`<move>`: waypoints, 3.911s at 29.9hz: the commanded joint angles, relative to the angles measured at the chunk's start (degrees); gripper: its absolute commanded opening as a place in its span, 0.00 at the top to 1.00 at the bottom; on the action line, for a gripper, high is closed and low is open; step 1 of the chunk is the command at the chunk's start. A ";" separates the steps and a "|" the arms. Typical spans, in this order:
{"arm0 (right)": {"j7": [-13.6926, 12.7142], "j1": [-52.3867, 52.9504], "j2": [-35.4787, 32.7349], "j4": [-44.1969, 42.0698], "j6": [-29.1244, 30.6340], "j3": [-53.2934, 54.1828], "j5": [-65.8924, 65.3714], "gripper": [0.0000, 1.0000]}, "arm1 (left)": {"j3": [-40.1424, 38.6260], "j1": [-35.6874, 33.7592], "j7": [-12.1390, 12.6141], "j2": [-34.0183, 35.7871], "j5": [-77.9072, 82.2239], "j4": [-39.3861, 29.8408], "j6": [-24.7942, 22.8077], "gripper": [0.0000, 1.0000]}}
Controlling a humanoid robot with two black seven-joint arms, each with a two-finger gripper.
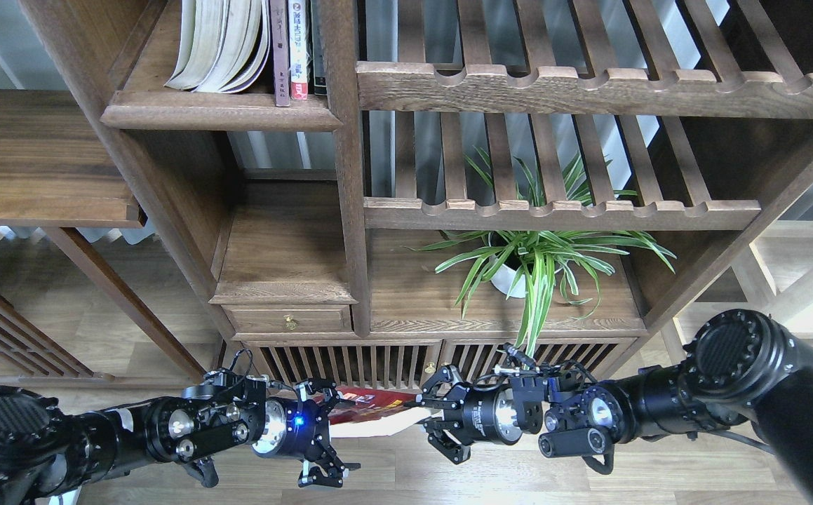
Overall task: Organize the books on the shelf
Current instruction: 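Bring the left gripper to the red book and grasp its edge, then open the right gripper and pull it away from the book, then lift the red book with the left gripper up to the top shelf, then push the red book into the top shelf beside the other books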
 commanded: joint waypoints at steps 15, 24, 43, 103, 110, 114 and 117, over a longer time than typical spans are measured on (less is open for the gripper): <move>0.05 0.56 0.51 0.00 0.00 -0.24 0.43 0.95 | 0.62 1.81 -4.45 -0.01 -0.04 2.16 5.35 1.00; 0.05 0.12 -1.59 -0.08 -0.09 0.55 2.79 0.55 | -0.34 1.90 -6.21 -0.01 -1.71 2.16 4.83 1.00; 0.05 -5.23 -23.57 -6.06 0.17 1.08 8.25 0.26 | -14.04 0.50 -10.08 3.75 -7.95 -9.68 3.51 1.00; 0.05 -19.65 -25.86 -15.73 -4.48 0.02 18.18 0.05 | -59.14 -10.66 1.87 56.94 -15.60 -38.44 -15.53 1.00; 0.05 -19.74 -25.94 -15.64 -4.57 0.02 18.18 0.05 | -58.97 -12.77 4.68 55.80 -17.18 -37.30 -11.00 1.00; 0.05 -19.65 -26.47 -15.64 -4.57 0.02 18.09 0.05 | -57.30 -15.93 5.57 54.05 -17.80 -35.55 -7.14 1.00; 0.05 -19.65 -26.56 -15.55 -4.57 0.02 18.09 0.05 | -54.49 -18.66 6.01 53.16 -17.80 -34.40 -4.94 1.00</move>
